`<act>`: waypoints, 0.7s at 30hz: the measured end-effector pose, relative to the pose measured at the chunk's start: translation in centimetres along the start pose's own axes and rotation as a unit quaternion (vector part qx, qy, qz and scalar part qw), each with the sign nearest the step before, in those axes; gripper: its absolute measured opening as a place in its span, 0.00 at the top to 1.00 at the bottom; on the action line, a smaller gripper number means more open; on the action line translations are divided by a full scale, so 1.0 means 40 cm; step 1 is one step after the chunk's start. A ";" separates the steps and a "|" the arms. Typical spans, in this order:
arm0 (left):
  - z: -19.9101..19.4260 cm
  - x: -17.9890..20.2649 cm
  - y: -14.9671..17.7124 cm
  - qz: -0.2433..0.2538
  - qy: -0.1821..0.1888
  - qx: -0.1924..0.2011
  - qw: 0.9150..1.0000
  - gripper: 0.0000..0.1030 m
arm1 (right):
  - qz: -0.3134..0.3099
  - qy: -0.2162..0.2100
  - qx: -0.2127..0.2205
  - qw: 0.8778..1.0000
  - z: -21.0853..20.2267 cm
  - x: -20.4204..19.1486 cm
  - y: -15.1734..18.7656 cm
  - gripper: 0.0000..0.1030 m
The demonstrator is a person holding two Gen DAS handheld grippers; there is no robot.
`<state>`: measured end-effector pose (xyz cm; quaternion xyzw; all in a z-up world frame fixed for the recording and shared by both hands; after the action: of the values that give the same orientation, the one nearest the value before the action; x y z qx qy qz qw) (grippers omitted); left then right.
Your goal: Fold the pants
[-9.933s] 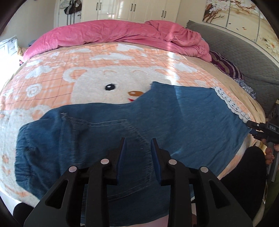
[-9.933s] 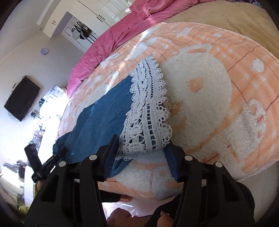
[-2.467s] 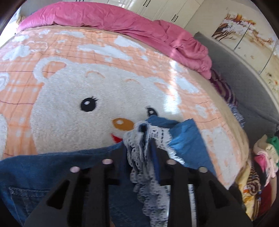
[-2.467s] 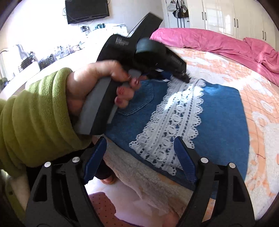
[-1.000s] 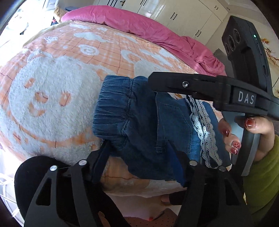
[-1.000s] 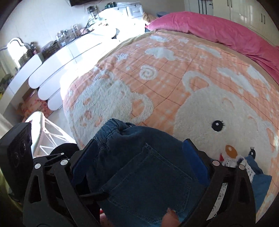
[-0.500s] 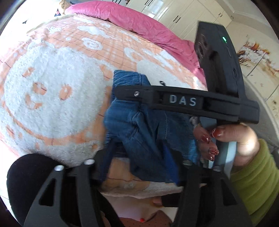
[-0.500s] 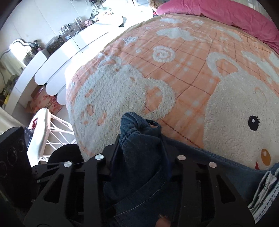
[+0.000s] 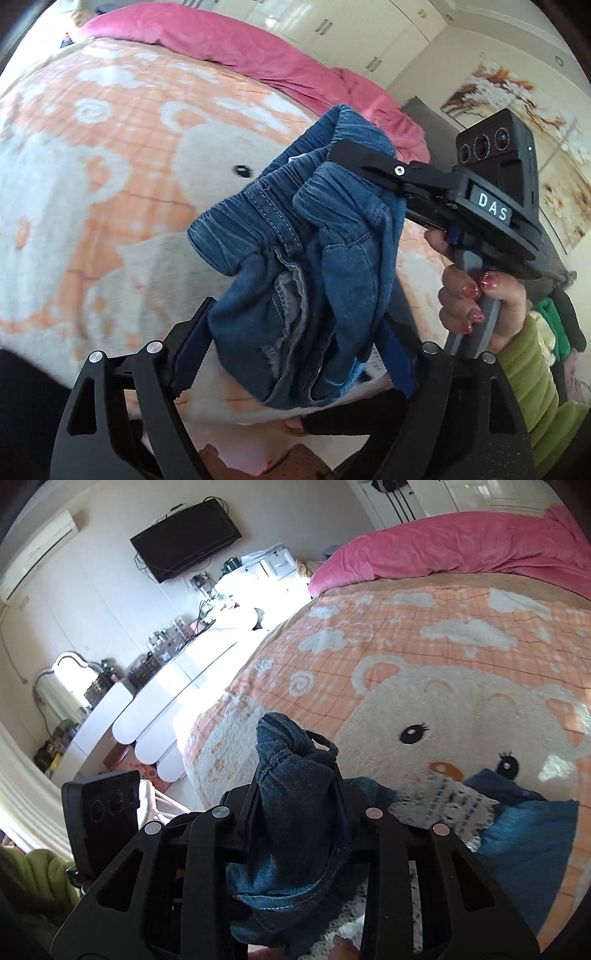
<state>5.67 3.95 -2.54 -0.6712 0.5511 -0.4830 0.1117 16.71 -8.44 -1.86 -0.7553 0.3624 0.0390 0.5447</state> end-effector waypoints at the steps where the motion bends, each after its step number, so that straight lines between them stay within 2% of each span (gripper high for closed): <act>1: 0.013 0.025 -0.002 0.007 0.004 -0.003 1.000 0.23 | 0.007 0.004 0.008 1.000 -0.026 0.020 0.000 0.75; 8: 0.083 0.146 0.000 0.052 0.013 -0.020 0.998 0.23 | 0.046 0.028 0.039 0.998 -0.128 0.127 0.033 0.69; 10: 0.096 0.157 -0.003 0.055 0.022 -0.024 0.998 0.23 | 0.063 0.040 0.050 0.996 -0.156 0.162 0.046 0.55; 11: 0.101 0.168 0.000 0.057 0.030 -0.025 0.998 0.23 | 0.076 0.043 0.059 0.994 -0.173 0.181 0.053 0.48; 15: 0.156 0.200 0.027 0.063 0.091 -0.062 0.992 0.23 | 0.100 0.071 0.080 0.989 -0.231 0.231 0.083 0.37; 17: 0.177 0.225 0.057 0.063 0.123 -0.085 0.987 0.23 | 0.100 0.088 0.083 0.988 -0.257 0.244 0.099 0.35; 21: 0.213 0.265 0.091 0.089 0.149 -0.098 0.980 0.23 | 0.095 0.116 0.079 0.986 -0.285 0.246 0.111 0.32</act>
<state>9.15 -9.63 -3.78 -0.5477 0.6637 -0.5094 0.0041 17.47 -23.74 -5.27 -0.6713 0.4947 -0.0262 0.5513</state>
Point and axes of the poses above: each gripper's, at about its wrist camera, not at the fingertips, and z roughly the way its jaws point, x to its right, y to its underside, the point moved 2 cm from there along z, roughly the way its jaws point, and after that the axes turned 10 degrees about x, right-handed, at the moved point
